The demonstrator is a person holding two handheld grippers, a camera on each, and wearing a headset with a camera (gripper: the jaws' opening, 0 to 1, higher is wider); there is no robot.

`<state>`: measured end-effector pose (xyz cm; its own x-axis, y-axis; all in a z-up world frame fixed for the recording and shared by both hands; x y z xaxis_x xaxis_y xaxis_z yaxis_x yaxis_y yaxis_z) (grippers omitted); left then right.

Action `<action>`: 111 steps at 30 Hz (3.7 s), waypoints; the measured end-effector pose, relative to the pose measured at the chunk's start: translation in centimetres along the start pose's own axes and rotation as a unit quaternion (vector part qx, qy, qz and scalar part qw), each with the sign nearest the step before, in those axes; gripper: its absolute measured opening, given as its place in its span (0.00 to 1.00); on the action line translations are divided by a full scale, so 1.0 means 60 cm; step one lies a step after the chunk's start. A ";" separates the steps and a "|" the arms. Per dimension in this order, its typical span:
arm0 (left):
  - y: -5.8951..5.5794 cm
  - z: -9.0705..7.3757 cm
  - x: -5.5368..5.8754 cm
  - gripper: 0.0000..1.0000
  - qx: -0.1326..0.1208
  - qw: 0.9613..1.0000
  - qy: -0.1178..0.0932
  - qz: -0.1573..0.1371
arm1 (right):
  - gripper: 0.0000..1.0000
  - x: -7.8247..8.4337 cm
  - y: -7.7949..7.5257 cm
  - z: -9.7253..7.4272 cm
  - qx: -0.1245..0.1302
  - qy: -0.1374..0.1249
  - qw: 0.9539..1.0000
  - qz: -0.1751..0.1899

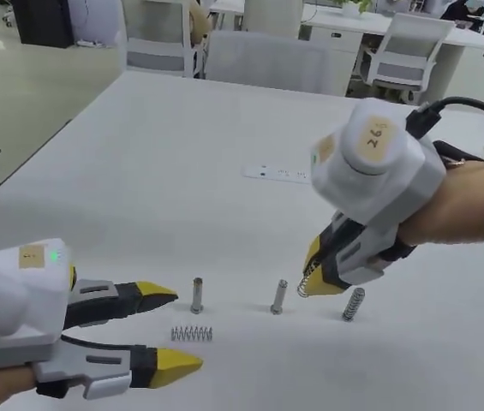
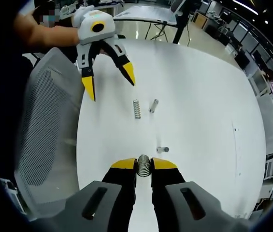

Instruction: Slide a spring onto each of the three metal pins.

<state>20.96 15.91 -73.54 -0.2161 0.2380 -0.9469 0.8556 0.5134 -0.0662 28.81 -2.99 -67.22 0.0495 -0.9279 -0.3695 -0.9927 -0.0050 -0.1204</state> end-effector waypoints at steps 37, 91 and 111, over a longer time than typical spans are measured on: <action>0.009 -0.017 0.012 0.48 -0.037 0.999 -0.009 -0.014 | 0.09 -0.003 -0.070 0.091 -0.015 0.035 0.999 -0.010; 0.012 -0.017 0.016 0.44 -0.041 0.999 -0.005 -0.020 | 0.09 0.034 -0.062 0.186 -0.038 0.062 0.997 0.018; 0.012 -0.019 0.013 0.44 -0.041 0.999 -0.003 -0.018 | 0.19 0.031 -0.063 0.178 -0.029 0.054 0.998 0.022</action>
<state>20.85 17.42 -73.97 -0.2427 0.2132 -0.9464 0.8061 0.5870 -0.0745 33.80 -0.70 -77.28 -0.0040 -0.9623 -0.2721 -0.9985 0.0185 -0.0507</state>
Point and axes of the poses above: the centre of the closed fingertips' face, and the gripper's own axes: z roughly forward along the fingers, y roughly to its left, x roughly out of its underside, the point moved 7 cm from there along -z, roughly backward along the fingers
